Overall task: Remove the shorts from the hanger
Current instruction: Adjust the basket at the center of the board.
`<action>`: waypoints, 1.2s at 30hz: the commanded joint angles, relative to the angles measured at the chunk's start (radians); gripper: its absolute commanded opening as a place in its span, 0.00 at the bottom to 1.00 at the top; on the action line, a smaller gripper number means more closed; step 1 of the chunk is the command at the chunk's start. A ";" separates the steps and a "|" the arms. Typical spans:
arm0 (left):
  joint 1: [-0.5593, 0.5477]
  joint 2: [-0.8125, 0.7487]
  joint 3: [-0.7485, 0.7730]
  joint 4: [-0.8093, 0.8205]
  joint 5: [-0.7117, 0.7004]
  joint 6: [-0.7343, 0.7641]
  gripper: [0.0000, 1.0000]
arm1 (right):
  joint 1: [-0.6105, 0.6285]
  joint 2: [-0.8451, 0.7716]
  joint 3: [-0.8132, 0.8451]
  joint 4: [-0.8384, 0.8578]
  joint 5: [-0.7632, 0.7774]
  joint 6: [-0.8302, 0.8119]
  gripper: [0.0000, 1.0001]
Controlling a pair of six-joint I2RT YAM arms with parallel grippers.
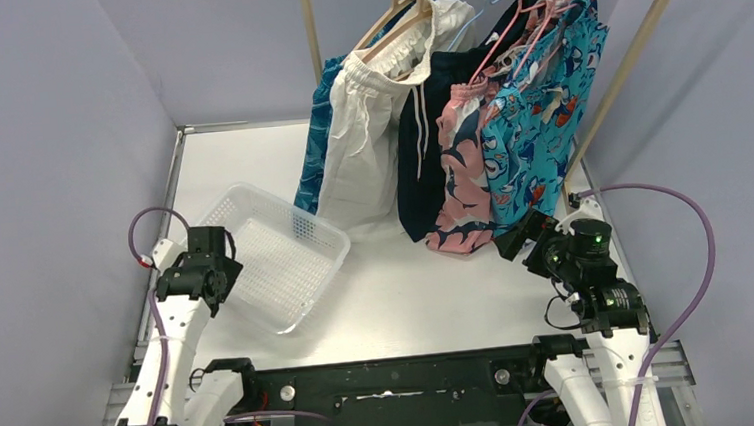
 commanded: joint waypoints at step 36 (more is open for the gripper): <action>0.186 0.398 0.493 0.441 0.605 0.778 0.87 | 0.015 0.130 -0.012 0.065 -0.229 -0.120 0.98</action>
